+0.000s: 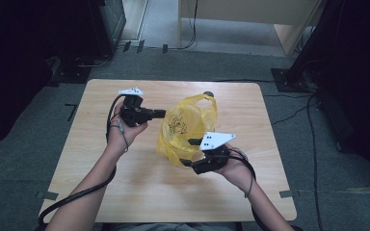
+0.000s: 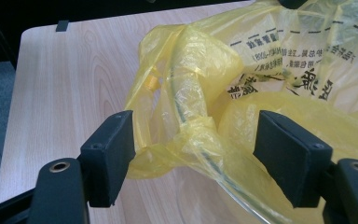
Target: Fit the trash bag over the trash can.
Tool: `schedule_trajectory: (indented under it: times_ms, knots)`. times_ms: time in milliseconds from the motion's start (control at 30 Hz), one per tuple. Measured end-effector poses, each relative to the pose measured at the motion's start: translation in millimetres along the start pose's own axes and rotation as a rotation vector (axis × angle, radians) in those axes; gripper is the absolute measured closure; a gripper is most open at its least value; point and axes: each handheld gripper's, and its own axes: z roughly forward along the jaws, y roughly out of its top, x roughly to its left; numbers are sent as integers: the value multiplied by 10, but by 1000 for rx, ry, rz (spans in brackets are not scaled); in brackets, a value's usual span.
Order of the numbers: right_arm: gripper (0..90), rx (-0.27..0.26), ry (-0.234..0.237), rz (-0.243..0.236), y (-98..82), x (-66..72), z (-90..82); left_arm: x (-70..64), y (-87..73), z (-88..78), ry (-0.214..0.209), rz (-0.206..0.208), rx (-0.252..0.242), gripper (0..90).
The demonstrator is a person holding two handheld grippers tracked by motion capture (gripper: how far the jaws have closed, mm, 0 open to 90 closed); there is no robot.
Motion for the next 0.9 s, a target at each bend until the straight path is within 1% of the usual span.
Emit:
schedule_trajectory:
  times_ms: [67,200,333,400,467,500,533,567,600,633,700,800,867,900]
  knots:
    - [291,0,1,5,1,-3,2,15,-7,27,10,-1,9,900]
    - [290,-1,3,9,1,-9,13,45,-26,79,8,-7,4,900]
    - [290,-7,7,14,0,-19,22,55,-48,135,14,8,4,900]
    - [291,-12,19,25,0,-25,30,64,-48,166,17,15,8,900]
    - [292,-13,27,37,6,-31,31,70,-43,185,15,8,4,900]
    - [295,-7,30,37,11,-35,30,68,-40,192,22,4,1,898]
    - [294,-1,28,33,14,-38,30,63,-37,192,39,6,0,872]
    - [292,-1,29,37,15,-41,26,65,-35,184,50,11,-5,826]
    - [287,-10,35,45,13,-47,13,67,-35,165,39,8,-17,768]
    - [286,-21,40,51,13,-53,-7,68,-31,142,41,16,-24,734]
    - [285,-46,37,56,29,-69,-66,62,-18,89,51,51,-34,667]
    - [285,-83,30,64,87,-86,-174,30,18,3,47,80,-55,604]
    - [285,-110,11,61,131,-103,-249,-15,42,-53,53,117,-68,572]
    - [285,-122,11,66,150,-119,-288,-41,52,-76,49,131,-72,557]
